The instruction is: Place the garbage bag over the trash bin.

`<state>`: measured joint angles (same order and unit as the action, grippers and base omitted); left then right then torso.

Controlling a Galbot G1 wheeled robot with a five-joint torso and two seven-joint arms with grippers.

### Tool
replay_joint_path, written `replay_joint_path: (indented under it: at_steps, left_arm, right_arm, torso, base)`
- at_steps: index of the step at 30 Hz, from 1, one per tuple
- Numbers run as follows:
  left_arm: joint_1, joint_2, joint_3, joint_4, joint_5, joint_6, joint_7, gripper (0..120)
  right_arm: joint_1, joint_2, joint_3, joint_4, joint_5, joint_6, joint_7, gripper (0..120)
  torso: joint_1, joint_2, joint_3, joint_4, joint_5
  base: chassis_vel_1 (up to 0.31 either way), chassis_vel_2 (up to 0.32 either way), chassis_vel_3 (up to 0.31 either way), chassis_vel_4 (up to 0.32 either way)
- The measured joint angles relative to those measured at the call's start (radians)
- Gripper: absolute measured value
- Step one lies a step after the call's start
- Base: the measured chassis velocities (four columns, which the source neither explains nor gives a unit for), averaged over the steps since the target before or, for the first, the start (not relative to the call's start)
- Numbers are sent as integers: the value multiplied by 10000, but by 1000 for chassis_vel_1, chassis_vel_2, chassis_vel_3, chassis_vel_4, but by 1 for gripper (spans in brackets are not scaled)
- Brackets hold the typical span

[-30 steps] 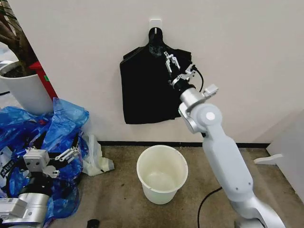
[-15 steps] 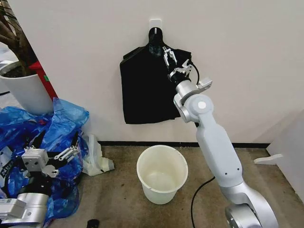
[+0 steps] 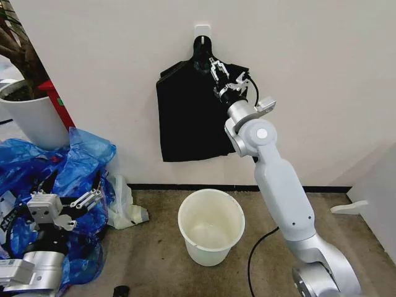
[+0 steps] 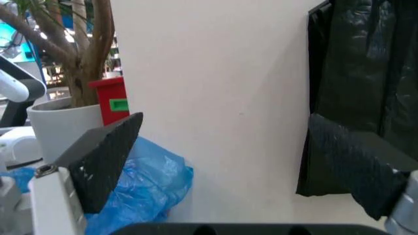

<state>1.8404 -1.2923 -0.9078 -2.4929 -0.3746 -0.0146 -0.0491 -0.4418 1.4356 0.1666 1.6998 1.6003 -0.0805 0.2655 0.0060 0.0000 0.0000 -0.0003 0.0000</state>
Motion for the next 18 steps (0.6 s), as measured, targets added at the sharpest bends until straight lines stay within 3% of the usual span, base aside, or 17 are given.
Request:
replay_joint_path:
  at_steps: [4, 7, 13, 18]
  left_arm:
    - [-29, 5, -5, 0, -62, 0, -10, 100]
    - [-45, 5, -5, -1, -99, 3, -23, 100]
    - [-41, -1, -15, -21, -114, 3, -25, 100]
    - [-48, 4, -21, -61, -125, 3, -25, 100]
  right_arm:
    - [28, -13, -39, 4, -7, -10, -3, 36]
    - [86, -41, -111, 5, -26, -30, -4, 20]
    - [128, -108, -220, 42, -87, -70, -26, 14]
    - [207, -128, -311, 50, -166, -68, -29, 0]
  torso:
    - [0, 0, 0, 0, 0]
    - [0, 0, 0, 1, 0]
    - [0, 0, 0, 1, 0]
    - [0, 0, 0, 1, 0]
  base:
    - [0, 0, 0, 0]
    - [0, 0, 0, 0]
    - [0, 0, 0, 0]
    - [0, 0, 0, 0]
